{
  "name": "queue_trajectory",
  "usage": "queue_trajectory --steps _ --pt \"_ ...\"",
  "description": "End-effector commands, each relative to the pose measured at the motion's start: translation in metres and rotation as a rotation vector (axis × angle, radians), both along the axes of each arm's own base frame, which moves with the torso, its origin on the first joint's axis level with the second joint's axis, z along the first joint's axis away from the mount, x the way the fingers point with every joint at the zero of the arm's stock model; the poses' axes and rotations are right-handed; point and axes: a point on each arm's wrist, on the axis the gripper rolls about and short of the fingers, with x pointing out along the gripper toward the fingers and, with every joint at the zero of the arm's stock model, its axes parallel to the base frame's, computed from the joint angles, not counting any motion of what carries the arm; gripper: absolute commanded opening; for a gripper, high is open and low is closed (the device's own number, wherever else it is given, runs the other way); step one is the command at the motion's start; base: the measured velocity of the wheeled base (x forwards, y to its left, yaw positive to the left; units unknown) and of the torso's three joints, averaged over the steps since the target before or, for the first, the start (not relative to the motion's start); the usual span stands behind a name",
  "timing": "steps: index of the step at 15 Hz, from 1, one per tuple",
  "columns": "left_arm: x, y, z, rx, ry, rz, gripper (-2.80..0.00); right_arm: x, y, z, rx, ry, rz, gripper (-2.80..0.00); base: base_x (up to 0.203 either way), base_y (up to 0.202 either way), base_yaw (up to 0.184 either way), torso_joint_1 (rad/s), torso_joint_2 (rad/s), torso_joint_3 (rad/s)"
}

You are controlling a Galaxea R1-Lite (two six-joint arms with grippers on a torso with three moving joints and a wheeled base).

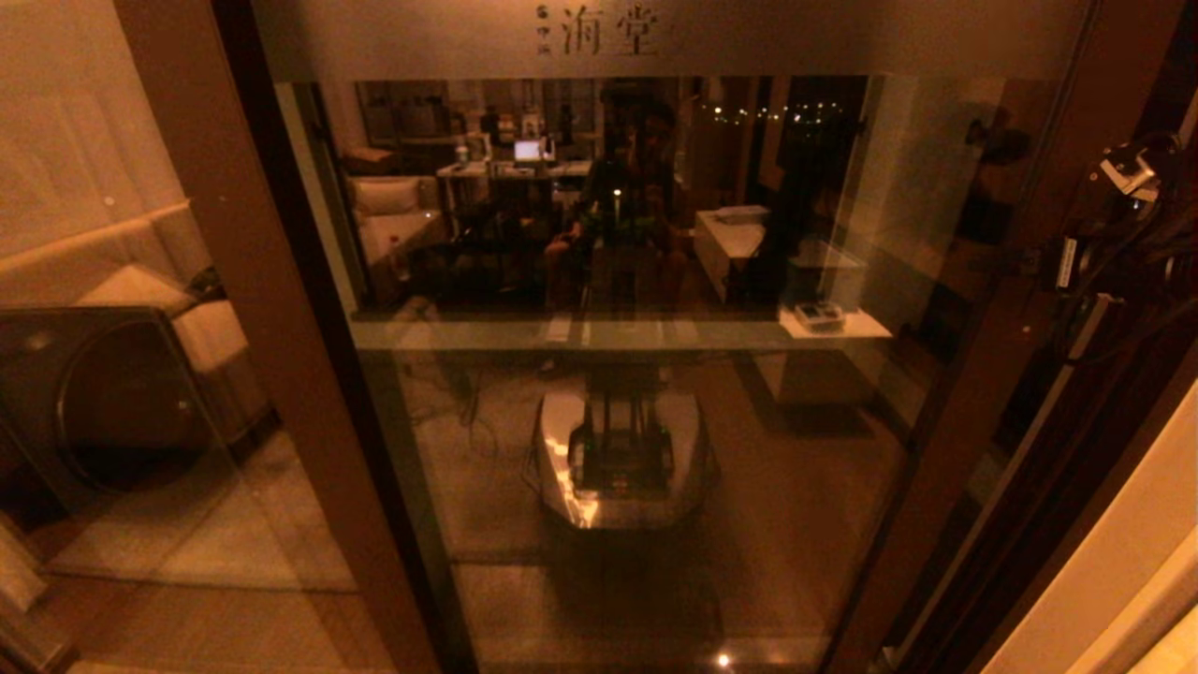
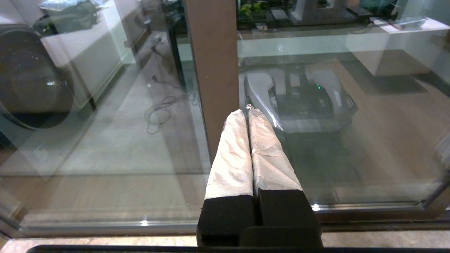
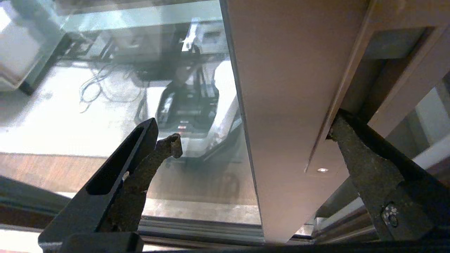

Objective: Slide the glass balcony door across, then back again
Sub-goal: Open the slid door

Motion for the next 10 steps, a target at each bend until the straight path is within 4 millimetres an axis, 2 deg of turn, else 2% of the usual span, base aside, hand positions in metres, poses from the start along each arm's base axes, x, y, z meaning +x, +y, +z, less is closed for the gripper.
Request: queue_trajectory --steps 1,4,7,10 --pt "0.0 0.0 0.0 0.001 0.0 0.0 -2.8 -0.003 0.002 0.002 -0.004 -0.007 0.001 0.0 0.0 0.0 0.0 0.0 0.0 0.0" --pt "0.0 0.0 0.0 0.001 0.0 0.0 -2.8 -0.009 0.004 0.005 -0.004 -0.012 0.001 0.0 0.0 0.0 0.0 0.0 0.0 0.0" --pt "0.0 0.0 0.0 0.001 0.001 0.0 -2.8 -0.026 0.003 0.009 -0.007 -0.024 -0.012 0.0 0.0 0.0 0.0 0.0 0.0 0.0" --pt "0.0 0.0 0.0 0.001 0.0 0.0 -2.8 -0.044 -0.003 0.024 -0.022 -0.092 -0.053 0.0 0.0 0.0 0.0 0.0 0.0 0.0"
